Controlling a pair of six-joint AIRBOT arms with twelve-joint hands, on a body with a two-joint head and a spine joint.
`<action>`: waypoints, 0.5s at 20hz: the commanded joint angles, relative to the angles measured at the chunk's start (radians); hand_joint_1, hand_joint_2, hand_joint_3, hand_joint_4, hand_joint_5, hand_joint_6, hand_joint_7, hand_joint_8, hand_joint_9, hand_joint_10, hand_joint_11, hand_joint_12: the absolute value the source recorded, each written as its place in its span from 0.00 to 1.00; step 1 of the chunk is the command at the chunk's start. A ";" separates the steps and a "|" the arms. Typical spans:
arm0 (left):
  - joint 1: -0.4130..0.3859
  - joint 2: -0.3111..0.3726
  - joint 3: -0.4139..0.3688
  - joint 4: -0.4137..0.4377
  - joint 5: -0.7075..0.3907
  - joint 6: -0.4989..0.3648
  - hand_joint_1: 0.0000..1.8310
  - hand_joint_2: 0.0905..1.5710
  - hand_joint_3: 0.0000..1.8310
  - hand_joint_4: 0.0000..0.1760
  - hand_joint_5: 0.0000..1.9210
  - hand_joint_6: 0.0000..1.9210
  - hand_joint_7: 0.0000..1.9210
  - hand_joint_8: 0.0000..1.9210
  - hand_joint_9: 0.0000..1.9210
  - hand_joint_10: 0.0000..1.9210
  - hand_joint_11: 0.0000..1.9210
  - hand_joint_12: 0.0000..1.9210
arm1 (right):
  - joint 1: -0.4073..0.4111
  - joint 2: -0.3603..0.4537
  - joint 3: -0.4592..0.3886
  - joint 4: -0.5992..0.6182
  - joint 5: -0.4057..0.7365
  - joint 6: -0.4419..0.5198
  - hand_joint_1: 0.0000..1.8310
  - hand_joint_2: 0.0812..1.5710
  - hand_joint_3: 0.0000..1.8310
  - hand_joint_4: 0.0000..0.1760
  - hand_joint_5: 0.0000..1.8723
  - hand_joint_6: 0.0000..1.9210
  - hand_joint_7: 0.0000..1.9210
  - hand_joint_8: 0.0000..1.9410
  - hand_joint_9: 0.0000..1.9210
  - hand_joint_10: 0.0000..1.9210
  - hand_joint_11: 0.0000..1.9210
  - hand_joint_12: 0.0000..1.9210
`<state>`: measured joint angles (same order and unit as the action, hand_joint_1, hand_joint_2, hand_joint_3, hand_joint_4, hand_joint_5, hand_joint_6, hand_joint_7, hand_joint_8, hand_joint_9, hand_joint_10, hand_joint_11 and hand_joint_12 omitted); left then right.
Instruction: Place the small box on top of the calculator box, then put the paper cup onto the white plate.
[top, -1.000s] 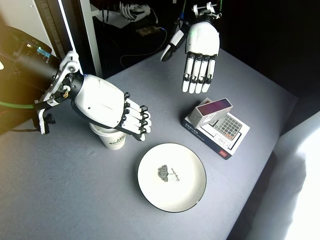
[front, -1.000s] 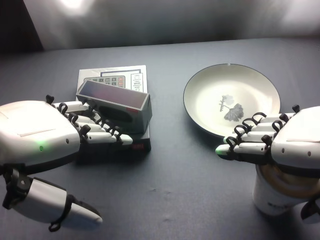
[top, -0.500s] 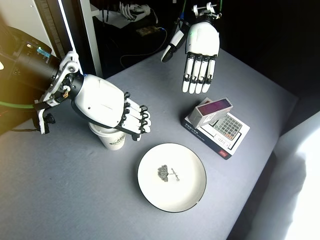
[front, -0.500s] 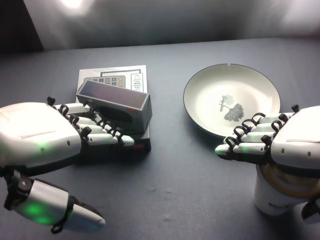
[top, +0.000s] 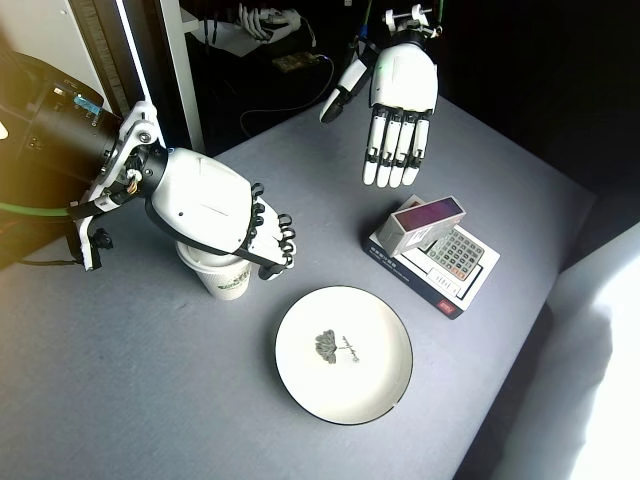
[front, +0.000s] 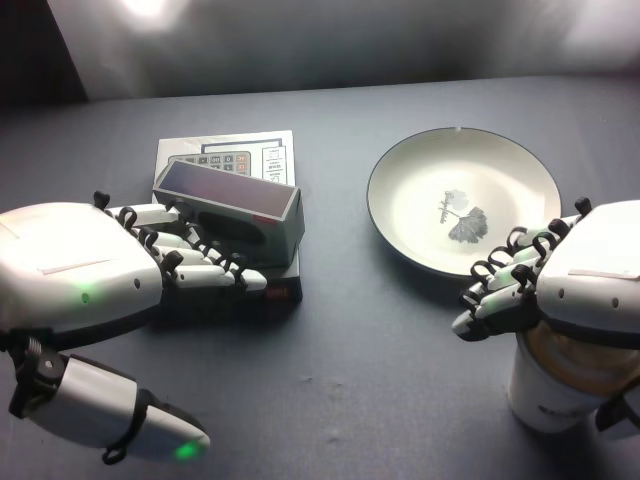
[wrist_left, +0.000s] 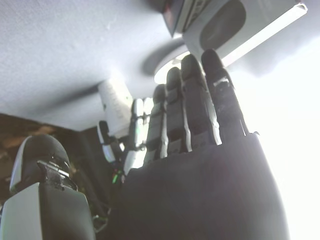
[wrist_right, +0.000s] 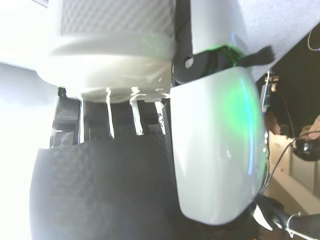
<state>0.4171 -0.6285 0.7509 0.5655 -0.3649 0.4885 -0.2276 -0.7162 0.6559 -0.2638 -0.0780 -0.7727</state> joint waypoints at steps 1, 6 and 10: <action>-0.011 0.011 -0.002 -0.016 -0.080 -0.004 0.12 0.64 0.00 0.00 0.09 0.00 0.15 0.00 0.17 0.00 0.00 0.39 | 0.005 0.009 -0.003 0.002 0.031 0.000 0.86 0.70 0.00 0.00 0.49 0.02 0.45 0.39 0.41 0.53 0.34 0.84; -0.013 0.011 -0.002 -0.016 -0.079 -0.004 0.14 0.64 0.00 0.00 0.12 0.00 0.19 0.00 0.19 0.00 0.00 0.40 | 0.009 0.009 -0.003 0.002 0.041 -0.001 0.82 0.69 0.00 0.00 0.47 0.51 0.53 0.44 0.49 0.54 0.42 0.80; -0.013 0.011 -0.002 -0.016 -0.079 -0.004 0.13 0.65 0.00 0.00 0.11 0.00 0.18 0.00 0.19 0.00 0.00 0.41 | 0.018 0.009 -0.003 0.002 0.066 -0.007 0.81 0.69 0.00 0.00 0.49 0.49 0.51 0.46 0.50 0.55 0.40 0.83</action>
<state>0.4171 -0.6285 0.7509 0.5652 -0.3626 0.4885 -0.2192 -0.7166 0.6559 -0.2623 -0.0639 -0.7807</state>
